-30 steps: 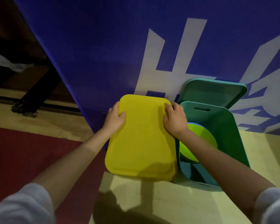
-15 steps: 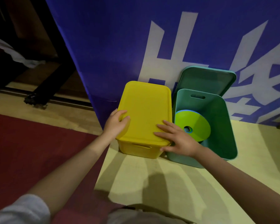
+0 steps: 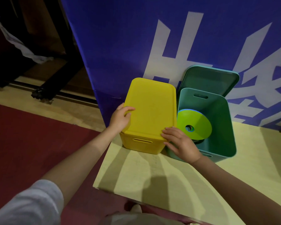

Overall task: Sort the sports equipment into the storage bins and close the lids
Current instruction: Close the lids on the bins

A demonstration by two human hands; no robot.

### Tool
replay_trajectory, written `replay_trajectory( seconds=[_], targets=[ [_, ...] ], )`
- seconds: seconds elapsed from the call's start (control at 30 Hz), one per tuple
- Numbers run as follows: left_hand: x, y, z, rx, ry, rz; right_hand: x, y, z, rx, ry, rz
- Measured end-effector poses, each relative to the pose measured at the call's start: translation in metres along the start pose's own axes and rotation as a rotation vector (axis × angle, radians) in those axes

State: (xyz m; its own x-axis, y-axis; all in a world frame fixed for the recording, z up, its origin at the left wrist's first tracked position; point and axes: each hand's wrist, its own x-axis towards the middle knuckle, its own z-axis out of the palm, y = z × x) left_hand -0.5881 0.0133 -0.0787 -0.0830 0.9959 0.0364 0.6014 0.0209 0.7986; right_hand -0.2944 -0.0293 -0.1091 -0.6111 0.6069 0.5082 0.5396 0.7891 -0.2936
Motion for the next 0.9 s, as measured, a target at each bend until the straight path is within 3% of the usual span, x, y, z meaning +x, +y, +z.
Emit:
replay_trajectory(
  seconds=[0.17, 0.4, 0.5, 0.6, 0.67, 0.8, 0.9],
  targets=[
    [-0.005, -0.008, -0.009, -0.024, 0.042, -0.016, 0.01, -0.001, -0.003, -0.03, -0.139, -0.055],
    [-0.022, -0.027, 0.005, -0.162, 0.081, 0.01, 0.007, -0.01, -0.003, -0.007, -0.159, 0.045],
    [-0.017, -0.026, 0.006, -0.219, 0.033, -0.115, 0.018, -0.01, -0.008, -0.138, -0.21, 0.173],
    [-0.007, -0.026, 0.004, -0.165, 0.031, -0.118, 0.03, -0.014, -0.005, -0.274, -0.381, 0.397],
    [0.002, -0.023, 0.002, -0.163, 0.049, -0.11, 0.037, -0.015, -0.001, -0.319, -0.421, 0.425],
    [0.016, -0.012, -0.002, 0.083, 0.028, -0.049, 0.049, -0.01, -0.007, -0.33, -0.483, 0.437],
    [0.021, -0.004, 0.0, 0.447, 0.098, 0.036, 0.049, 0.004, -0.025, -0.166, -0.331, 0.51]
  ],
)
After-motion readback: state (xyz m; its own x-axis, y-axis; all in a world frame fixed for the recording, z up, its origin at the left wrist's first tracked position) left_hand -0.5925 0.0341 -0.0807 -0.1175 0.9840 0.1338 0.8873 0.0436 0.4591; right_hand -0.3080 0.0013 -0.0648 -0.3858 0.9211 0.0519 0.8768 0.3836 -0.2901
